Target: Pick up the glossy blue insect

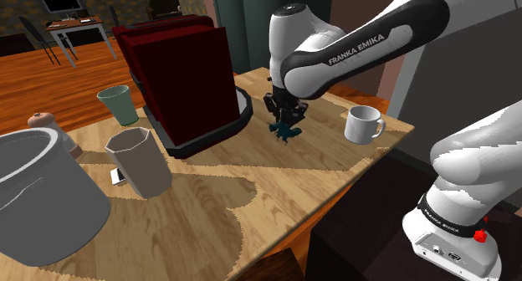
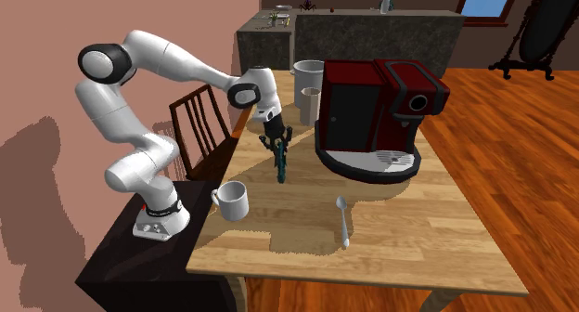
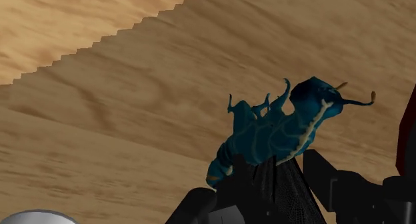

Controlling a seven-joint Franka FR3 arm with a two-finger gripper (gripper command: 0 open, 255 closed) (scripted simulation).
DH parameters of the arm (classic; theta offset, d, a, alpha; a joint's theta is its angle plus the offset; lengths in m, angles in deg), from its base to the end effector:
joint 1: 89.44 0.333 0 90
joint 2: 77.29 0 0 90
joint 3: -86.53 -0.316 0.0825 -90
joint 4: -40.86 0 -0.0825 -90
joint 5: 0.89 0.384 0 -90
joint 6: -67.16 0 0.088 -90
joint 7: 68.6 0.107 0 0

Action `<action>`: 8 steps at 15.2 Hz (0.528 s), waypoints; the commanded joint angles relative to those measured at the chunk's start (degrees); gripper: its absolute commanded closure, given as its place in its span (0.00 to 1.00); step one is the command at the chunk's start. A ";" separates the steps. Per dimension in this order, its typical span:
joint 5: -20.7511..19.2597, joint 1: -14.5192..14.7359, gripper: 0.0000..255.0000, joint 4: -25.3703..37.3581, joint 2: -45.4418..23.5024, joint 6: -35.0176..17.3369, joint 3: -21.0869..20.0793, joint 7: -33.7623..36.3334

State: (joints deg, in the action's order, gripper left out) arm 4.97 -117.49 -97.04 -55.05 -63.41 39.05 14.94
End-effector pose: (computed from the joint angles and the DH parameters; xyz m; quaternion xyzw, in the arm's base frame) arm 0.4364 0.1660 0.4252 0.8195 -0.5595 0.1241 0.0063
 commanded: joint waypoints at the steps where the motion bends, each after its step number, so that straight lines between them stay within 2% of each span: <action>1: 0.41 0.35 1.00 0.91 0.78 1.60 0.75 -0.63; 8: 1.26 1.17 1.00 4.62 2.94 7.26 2.98 -2.26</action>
State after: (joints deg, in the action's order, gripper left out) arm 6.14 -116.43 -93.27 -52.42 -57.27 41.74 12.83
